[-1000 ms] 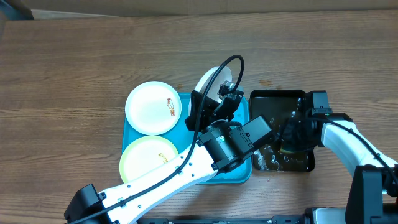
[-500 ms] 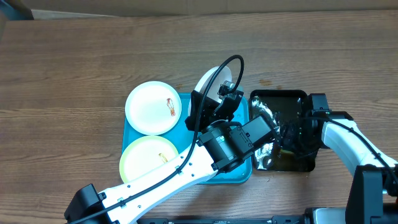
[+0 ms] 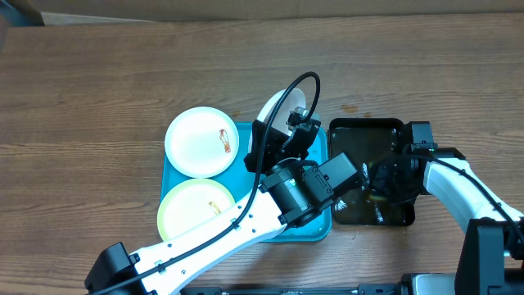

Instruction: Clean dirty plates on tray and stack at the side

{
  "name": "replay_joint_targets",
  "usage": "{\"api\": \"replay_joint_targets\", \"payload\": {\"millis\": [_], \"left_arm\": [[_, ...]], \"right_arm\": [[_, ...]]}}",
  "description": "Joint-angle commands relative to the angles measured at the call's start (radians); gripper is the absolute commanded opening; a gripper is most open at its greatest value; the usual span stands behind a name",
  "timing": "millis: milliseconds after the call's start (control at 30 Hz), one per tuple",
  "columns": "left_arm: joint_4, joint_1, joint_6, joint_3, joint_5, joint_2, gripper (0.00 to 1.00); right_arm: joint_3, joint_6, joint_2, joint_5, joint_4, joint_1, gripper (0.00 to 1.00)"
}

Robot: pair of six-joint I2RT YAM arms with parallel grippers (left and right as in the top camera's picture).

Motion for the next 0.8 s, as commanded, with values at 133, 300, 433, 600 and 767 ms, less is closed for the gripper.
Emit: {"api": "replay_joint_targets", "payload": {"millis": [133, 300, 433, 600, 767], "left_arm": [[0.002, -0.005, -0.023, 0.023, -0.018, -0.014, 0.04], [0.002, -0.004, -0.023, 0.023, -0.071, -0.014, 0.04], [0.002, 0.013, -0.023, 0.023, -0.09, -0.014, 0.04], [0.006, 0.029, -0.023, 0.023, -0.089, -0.014, 0.04], [0.021, 0.029, -0.023, 0.023, -0.089, -0.014, 0.04]], "right_arm": [[-0.011, -0.003, 0.009, 0.006, 0.009, 0.0, 0.69], [-0.011, -0.023, 0.009, 0.006, 0.012, 0.0, 0.83], [-0.011, -0.026, 0.009, 0.006, -0.011, 0.0, 0.04], [-0.011, -0.026, 0.009, 0.007, -0.038, 0.0, 0.82], [-0.011, -0.026, 0.009, 0.006, -0.067, 0.0, 0.72]]}}
